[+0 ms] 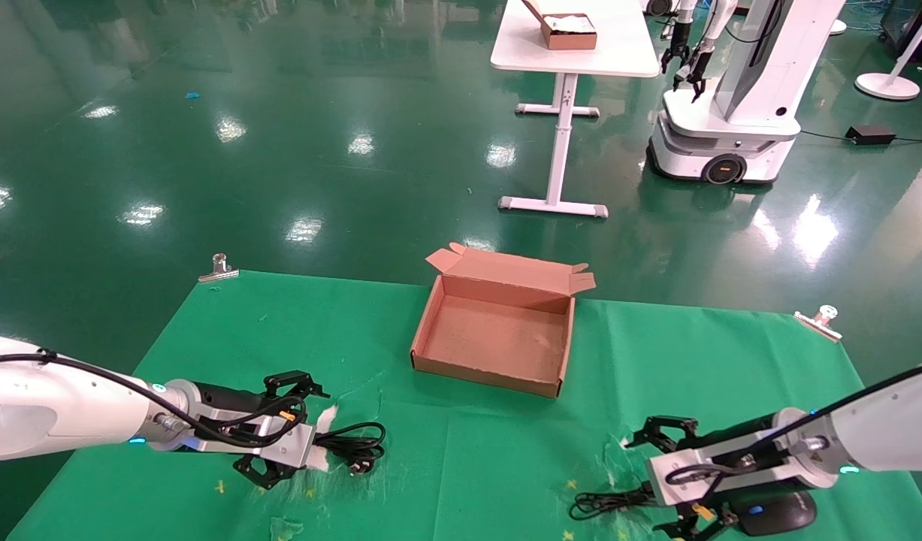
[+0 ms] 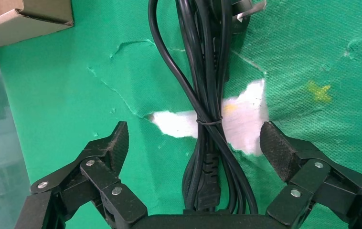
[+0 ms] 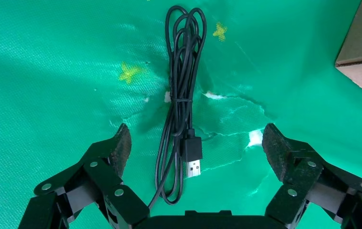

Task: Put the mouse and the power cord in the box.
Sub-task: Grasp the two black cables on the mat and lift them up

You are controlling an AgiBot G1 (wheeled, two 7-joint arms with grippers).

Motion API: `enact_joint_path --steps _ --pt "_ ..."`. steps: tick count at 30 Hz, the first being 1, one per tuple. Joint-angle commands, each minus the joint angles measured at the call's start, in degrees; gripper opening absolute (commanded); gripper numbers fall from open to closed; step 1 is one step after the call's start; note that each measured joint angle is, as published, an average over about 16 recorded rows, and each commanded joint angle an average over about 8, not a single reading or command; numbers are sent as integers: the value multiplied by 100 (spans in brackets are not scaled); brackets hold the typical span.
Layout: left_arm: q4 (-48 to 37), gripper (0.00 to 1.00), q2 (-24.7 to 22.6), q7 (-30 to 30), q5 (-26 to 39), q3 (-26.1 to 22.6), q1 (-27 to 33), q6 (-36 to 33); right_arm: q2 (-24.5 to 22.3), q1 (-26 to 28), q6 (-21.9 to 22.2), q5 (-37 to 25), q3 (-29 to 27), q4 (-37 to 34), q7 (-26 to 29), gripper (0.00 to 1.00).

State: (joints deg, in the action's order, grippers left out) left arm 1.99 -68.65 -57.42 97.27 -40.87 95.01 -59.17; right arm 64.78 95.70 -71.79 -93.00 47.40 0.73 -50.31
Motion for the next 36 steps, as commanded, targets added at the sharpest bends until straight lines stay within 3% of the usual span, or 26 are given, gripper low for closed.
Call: enact_joint_path --steps 1,36 --pt "-15 0 -5 -12 1 0 3 7 2 2 6 4 -3 -19 -7 0" --pt "30 0 12 19 -6 1 -11 -18 -15 -9 -13 -1 3 39 14 0"
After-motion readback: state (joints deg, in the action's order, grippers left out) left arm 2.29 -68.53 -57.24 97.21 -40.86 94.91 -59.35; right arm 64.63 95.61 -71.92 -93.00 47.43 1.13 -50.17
